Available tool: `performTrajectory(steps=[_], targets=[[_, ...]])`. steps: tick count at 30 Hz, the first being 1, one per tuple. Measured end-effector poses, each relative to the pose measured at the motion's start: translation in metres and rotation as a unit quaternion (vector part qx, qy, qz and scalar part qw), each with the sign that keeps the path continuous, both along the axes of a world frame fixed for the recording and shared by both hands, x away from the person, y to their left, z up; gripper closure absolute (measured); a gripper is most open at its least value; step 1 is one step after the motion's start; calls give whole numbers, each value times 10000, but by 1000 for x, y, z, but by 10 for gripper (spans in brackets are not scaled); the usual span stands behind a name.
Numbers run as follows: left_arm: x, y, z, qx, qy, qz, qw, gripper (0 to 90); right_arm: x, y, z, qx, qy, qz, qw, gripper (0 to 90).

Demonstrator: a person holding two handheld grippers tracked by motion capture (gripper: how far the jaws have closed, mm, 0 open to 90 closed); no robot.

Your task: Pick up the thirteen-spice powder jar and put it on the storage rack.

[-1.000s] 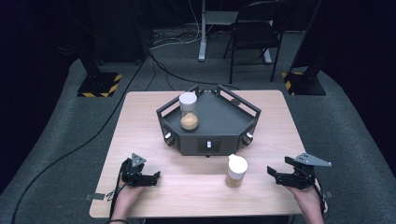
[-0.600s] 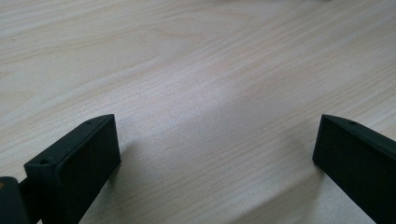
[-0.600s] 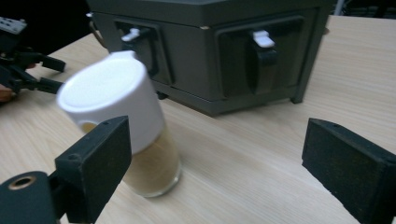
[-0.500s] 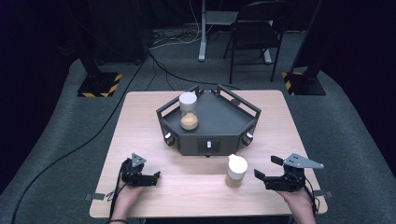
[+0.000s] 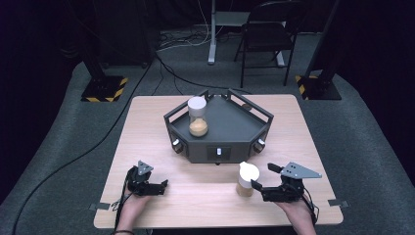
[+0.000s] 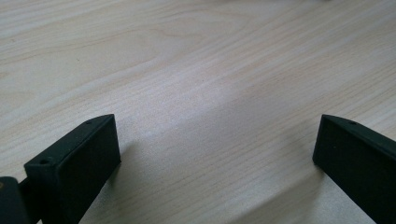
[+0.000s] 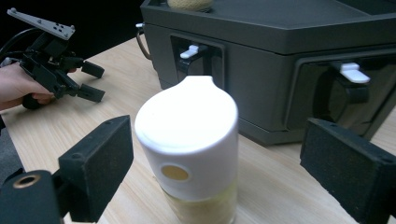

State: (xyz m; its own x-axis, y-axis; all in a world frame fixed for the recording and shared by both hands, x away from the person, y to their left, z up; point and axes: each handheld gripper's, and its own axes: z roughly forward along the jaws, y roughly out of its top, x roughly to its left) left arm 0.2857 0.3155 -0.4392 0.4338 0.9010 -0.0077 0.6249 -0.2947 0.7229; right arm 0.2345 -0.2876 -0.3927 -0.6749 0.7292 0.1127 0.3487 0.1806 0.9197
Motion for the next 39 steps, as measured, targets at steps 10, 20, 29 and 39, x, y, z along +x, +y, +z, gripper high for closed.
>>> performTrajectory(steps=[10, 20, 29, 39], targets=[[0, 0, 0, -4, -2, 4, 10000, 1, 11, 24, -11, 65, 18, 4, 10000, 98], [0, 0, 0, -4, -2, 4, 10000, 1, 17, 44, -22, -63, 48, -43, 10000, 148], [0, 0, 0, 1, 0, 0, 10000, 1, 14, 63, -38, -295, -80, -312, 9990, 273], [0, 0, 0, 4, -1, 1, 10000, 0, 16, 63, -31, -414, -70, -360, 9985, 289]])
